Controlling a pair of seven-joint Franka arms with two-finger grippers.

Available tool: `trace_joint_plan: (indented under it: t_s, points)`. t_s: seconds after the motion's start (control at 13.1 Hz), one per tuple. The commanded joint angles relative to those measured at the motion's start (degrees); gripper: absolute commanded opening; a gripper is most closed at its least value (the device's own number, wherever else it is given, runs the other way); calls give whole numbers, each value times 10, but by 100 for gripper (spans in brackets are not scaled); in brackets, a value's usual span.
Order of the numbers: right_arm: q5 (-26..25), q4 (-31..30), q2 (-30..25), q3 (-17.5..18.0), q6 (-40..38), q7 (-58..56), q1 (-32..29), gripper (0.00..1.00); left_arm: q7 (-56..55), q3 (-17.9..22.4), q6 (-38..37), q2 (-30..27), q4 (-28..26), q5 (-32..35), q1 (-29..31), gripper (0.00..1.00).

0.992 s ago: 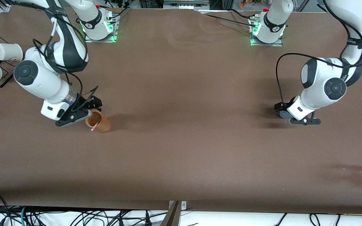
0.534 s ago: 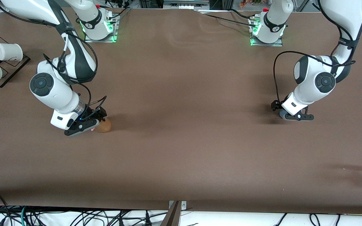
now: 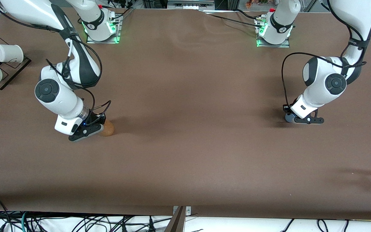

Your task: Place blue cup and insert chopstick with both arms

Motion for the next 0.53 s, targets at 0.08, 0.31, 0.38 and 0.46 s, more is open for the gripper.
trace_joint_plan:
  t_s: [0.08,0.31,0.38,0.46]
  points:
    - [-4,25,4,2,-7,8,-2,0,-29,-17,-61,-7,69,-9,-30,0]
    - [-4,75,-4,4,-74,4,-2,0,-246,-75,-107,35,170,-19,-92,0]
    - [-3,107,-14,4,-124,2,-2,0,-315,-77,-129,60,218,-15,-135,0]
    - [-2,140,-21,8,-173,1,0,0,-372,-77,-157,89,269,-14,-175,0]
